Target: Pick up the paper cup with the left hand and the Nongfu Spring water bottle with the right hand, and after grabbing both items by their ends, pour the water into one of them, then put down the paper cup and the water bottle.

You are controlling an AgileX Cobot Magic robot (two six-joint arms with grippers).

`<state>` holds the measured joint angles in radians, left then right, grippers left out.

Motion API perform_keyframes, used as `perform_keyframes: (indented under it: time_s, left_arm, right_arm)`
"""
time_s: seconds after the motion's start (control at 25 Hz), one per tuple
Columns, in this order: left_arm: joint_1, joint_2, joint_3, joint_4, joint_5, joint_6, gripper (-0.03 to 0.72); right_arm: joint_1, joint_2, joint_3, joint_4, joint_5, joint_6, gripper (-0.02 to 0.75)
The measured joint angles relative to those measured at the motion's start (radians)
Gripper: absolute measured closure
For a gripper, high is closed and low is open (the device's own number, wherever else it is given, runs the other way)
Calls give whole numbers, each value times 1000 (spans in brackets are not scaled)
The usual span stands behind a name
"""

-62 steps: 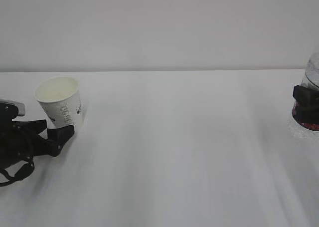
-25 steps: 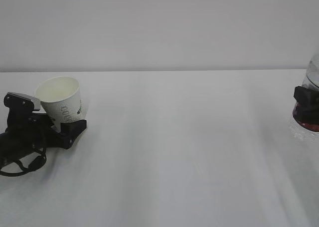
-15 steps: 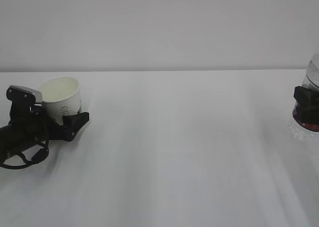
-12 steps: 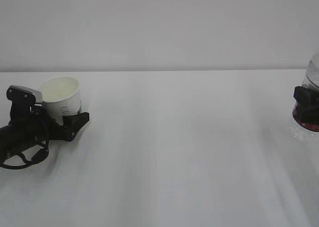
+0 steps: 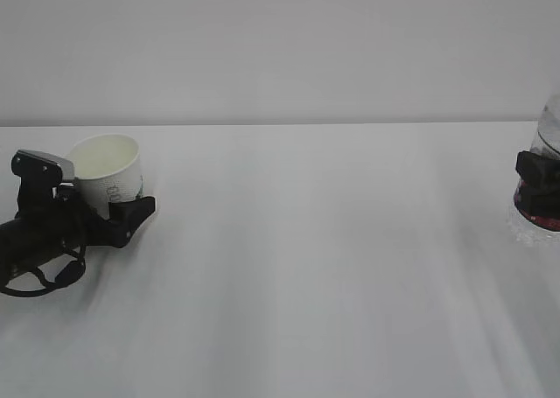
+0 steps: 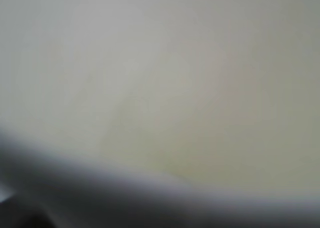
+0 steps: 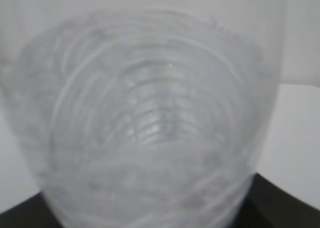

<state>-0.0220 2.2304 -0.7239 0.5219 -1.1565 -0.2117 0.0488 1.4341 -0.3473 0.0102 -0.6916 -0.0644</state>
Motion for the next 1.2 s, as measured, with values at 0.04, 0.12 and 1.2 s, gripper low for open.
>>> perform_keyframes:
  time_s: [0.04,0.12,1.2]
  left_arm:
    - [0,0,0,0,0,0,79]
    - [0,0,0,0,0,0,107]
    - [-2,-21,0,17,2,0,167]
  right_arm:
    - [0,0,0,2,0,0,293]
    - [0,0,0,2,0,0,293]
    - [0,0,0,2,2,0,293]
